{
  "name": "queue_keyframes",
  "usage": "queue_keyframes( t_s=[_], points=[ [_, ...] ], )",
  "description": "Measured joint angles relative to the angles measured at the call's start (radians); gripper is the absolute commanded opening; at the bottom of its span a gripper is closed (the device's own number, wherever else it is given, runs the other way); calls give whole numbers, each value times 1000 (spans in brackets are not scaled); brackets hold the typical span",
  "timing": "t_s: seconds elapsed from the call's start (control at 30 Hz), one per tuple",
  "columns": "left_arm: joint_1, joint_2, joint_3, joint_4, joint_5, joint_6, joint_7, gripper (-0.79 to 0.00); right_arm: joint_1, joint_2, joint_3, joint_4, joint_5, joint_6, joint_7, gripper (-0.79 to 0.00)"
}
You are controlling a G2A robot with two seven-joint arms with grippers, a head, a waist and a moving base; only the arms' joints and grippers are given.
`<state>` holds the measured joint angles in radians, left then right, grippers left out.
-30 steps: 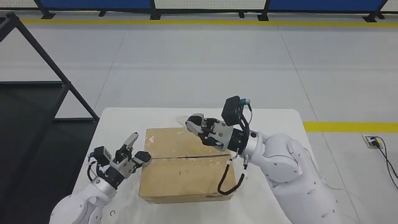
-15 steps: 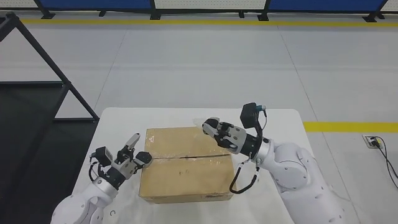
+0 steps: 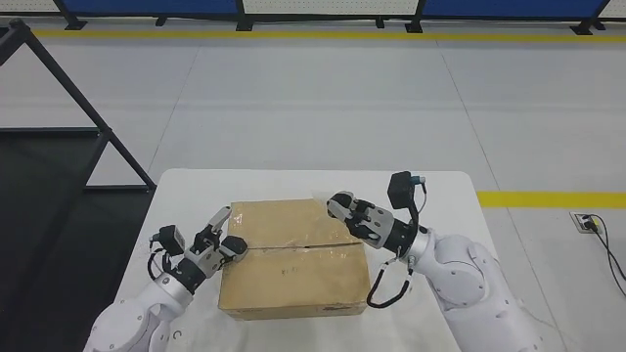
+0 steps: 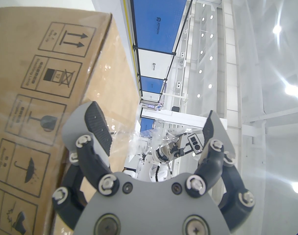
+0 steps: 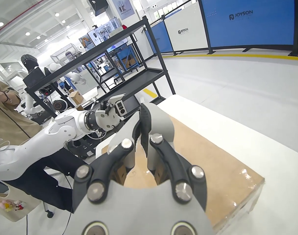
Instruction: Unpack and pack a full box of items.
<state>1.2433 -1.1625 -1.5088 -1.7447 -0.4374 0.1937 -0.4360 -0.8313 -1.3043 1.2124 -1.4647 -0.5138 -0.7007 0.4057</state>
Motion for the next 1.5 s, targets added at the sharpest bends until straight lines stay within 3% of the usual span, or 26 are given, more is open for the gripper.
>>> queue_keyframes(
  t_s=[0.83,1.5],
  points=[
    [-110,-16,158,31,65,64,8,0,-35,16,0,-6,-11,-25,-40,-785],
    [-177,-29,234,58,80,97,15,0,-36,27,1,32,-48,-28,-51,-785]
  ],
)
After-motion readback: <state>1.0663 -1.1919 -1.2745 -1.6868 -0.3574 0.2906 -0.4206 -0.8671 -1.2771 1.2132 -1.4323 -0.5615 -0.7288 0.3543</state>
